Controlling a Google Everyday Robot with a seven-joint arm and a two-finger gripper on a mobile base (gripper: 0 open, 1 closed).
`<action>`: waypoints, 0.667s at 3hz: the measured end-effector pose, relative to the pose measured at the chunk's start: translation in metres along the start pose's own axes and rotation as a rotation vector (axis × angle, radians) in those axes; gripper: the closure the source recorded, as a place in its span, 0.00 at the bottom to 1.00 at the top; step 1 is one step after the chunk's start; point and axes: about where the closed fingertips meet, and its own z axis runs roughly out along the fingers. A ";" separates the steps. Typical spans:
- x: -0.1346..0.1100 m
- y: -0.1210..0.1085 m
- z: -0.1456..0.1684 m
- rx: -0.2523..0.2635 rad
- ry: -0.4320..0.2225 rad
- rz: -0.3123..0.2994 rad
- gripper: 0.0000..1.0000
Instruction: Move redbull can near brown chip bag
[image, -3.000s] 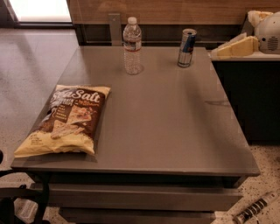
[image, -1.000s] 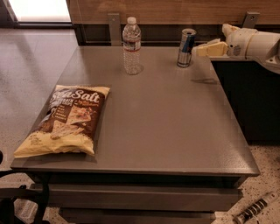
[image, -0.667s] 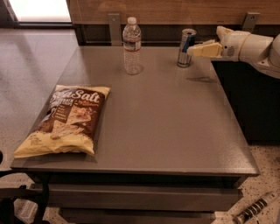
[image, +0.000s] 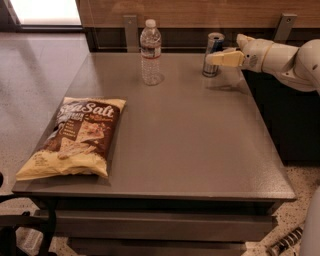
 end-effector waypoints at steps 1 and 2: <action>0.009 0.000 0.011 -0.016 0.008 0.026 0.00; 0.019 -0.001 0.019 -0.024 0.011 0.051 0.00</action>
Offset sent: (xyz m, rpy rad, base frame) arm 0.0197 0.0091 -0.0319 0.0461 0.0683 0.0136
